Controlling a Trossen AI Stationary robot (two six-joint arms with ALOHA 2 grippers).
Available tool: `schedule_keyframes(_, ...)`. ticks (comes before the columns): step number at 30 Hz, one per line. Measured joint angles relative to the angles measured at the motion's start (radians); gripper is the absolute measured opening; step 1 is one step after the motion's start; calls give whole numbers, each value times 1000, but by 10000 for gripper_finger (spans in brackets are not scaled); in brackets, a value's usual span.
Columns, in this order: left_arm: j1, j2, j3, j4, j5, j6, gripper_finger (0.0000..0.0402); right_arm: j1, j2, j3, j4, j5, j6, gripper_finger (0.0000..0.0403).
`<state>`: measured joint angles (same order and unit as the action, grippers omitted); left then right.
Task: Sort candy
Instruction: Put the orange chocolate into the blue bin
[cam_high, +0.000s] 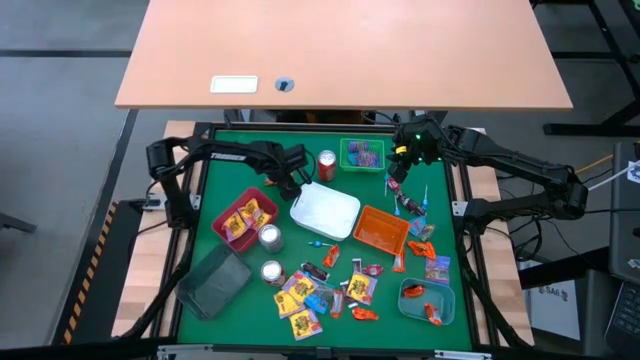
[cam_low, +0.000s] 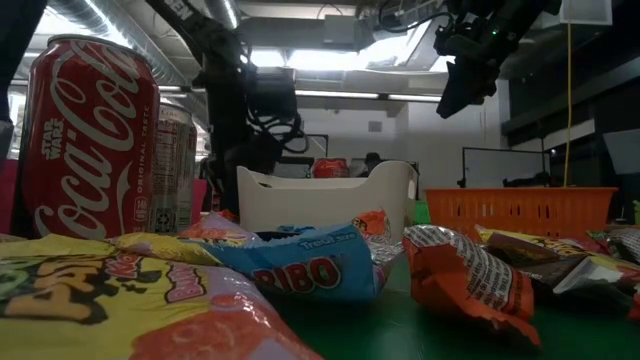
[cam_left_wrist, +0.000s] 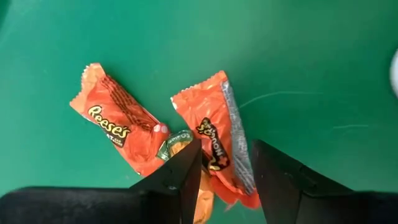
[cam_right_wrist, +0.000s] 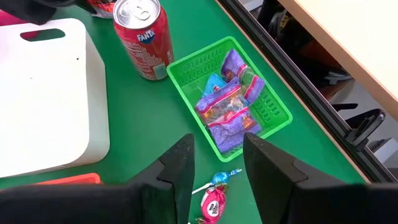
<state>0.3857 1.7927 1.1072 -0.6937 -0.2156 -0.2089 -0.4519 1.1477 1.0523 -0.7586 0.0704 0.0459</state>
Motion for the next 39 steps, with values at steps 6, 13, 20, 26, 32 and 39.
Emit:
schedule_keyframes(6,9,12,1,6,9,8,110,0,0,0,0,0,0,136)
schedule_keyframes(13,9,13,1,7,24,8,38,0,0,0,0,0,0,136)
schedule_keyframes(20,9,13,1,8,23,8,6,0,0,0,0,0,0,136)
schedule_keyframes(26,9,-6,0,4,23,8,2,0,0,0,0,0,0,136)
schedule_keyframes(32,9,-81,0,-9,24,7,1,0,0,0,-1,0,0,136)
schedule_keyframes(39,8,-181,0,-5,126,8,0,0,0,0,3,-44,-4,136)
